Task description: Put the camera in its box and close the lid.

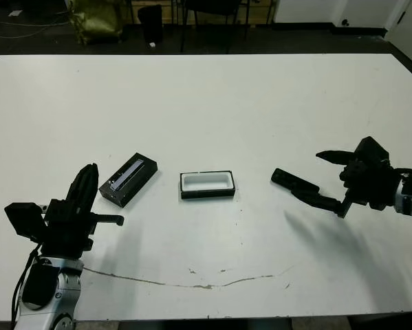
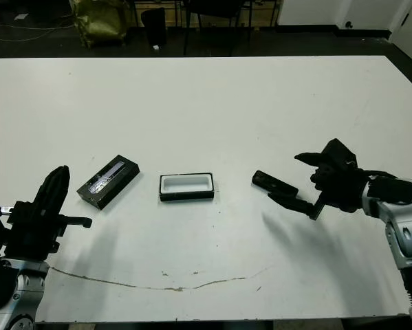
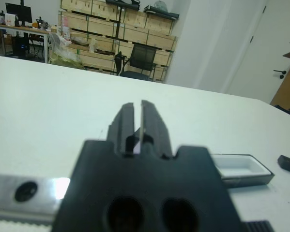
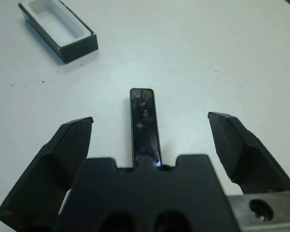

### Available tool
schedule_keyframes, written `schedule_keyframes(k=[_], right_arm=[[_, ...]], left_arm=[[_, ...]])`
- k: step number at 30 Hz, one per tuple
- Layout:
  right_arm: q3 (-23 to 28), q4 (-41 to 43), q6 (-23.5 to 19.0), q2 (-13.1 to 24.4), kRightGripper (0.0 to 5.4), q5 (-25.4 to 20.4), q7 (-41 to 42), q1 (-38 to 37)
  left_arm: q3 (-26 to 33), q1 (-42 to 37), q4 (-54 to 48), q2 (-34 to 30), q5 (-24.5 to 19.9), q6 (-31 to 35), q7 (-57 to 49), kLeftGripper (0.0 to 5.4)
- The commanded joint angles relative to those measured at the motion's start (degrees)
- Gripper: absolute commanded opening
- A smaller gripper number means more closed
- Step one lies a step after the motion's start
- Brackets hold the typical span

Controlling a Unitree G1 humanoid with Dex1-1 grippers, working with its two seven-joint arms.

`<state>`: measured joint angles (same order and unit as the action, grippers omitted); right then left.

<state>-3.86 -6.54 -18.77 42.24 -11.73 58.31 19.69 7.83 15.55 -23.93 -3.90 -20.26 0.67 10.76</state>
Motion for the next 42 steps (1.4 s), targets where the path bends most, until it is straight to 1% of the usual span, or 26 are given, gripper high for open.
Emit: schedule_keyframes(k=[1, 7, 14, 15, 17, 18, 20, 22, 24, 26, 31, 35, 37, 41, 42], right_arm=[[-2.09, -1.88, 0.19, 0.76, 5.37, 2.26, 1.04, 1.57], [-4.04, -5.77, 3.21, 0.37, 5.37, 4.48, 3.30, 3.55], [-5.48, -9.47, 4.24, -0.27, 5.37, 5.88, 4.57, 5.57], [-5.50, -10.58, 4.53, -0.44, 5.29, 5.80, 4.88, 5.89], [-5.52, -12.78, 5.33, -0.72, 5.01, 5.75, 5.45, 6.49], [-5.58, -13.74, 5.50, -0.83, 4.77, 5.88, 5.57, 6.80], [-5.77, -14.95, 4.38, -0.89, 4.40, 6.08, 5.79, 7.39], [-5.83, -15.87, 3.97, -1.04, 4.21, 6.15, 5.99, 7.72], [-5.92, -16.75, 5.17, -1.26, 3.93, 6.46, 6.10, 7.80], [-6.12, -17.37, 6.54, -1.42, 3.47, 6.90, 6.09, 7.78], [-7.19, -19.22, 8.69, -1.99, 2.60, 8.10, 6.80, 8.25], [-8.22, -20.87, 9.38, -2.90, 2.16, 8.97, 7.34, 8.62], [-8.83, -21.62, 9.34, -3.26, 2.22, 9.23, 7.96, 8.93], [-10.30, -22.41, 9.70, -3.82, 2.89, 9.89, 9.05, 9.27], [-10.65, -22.61, 9.47, -3.97, 2.90, 10.04, 9.12, 9.27]], left_arm=[[-0.06, 0.74, -0.28, -0.27, 0.34, 1.02, -0.34, 0.00], [-0.07, 0.99, -0.66, -0.28, 0.37, 1.43, -0.61, 0.00], [-0.46, 1.10, -0.39, -0.19, 0.82, 0.95, -0.50, 0.00], [-0.45, 1.12, -0.28, -0.18, 0.82, 0.89, -0.46, 0.00], [-0.41, 1.21, -0.28, -0.06, 0.48, 1.10, -0.46, 0.00], [-0.39, 1.26, -0.29, -0.03, 0.25, 1.18, -0.38, 0.00], [-0.37, 1.25, -0.18, -0.13, -0.12, 1.10, -0.01, 0.00], [-0.39, 1.25, -0.24, -0.21, -0.11, 1.24, -0.01, 0.00], [-0.45, 1.19, -0.16, -0.21, 0.25, 1.18, -0.16, 0.00], [-0.50, 1.08, 0.04, -0.19, 0.50, 1.08, -0.22, 0.00], [-0.65, 0.97, 0.47, 0.06, 0.79, 0.40, -0.14, 0.00], [-0.72, 1.06, 0.24, -0.12, 1.14, 0.65, -0.41, 0.00], [-0.75, 1.12, 0.07, -0.16, 1.39, 0.74, -0.50, 0.00], [-0.63, 1.09, 0.13, -0.15, 0.79, 0.69, -0.01, 0.00], [-0.61, 1.09, 0.13, -0.16, 0.84, 0.72, -0.04, 0.00]])
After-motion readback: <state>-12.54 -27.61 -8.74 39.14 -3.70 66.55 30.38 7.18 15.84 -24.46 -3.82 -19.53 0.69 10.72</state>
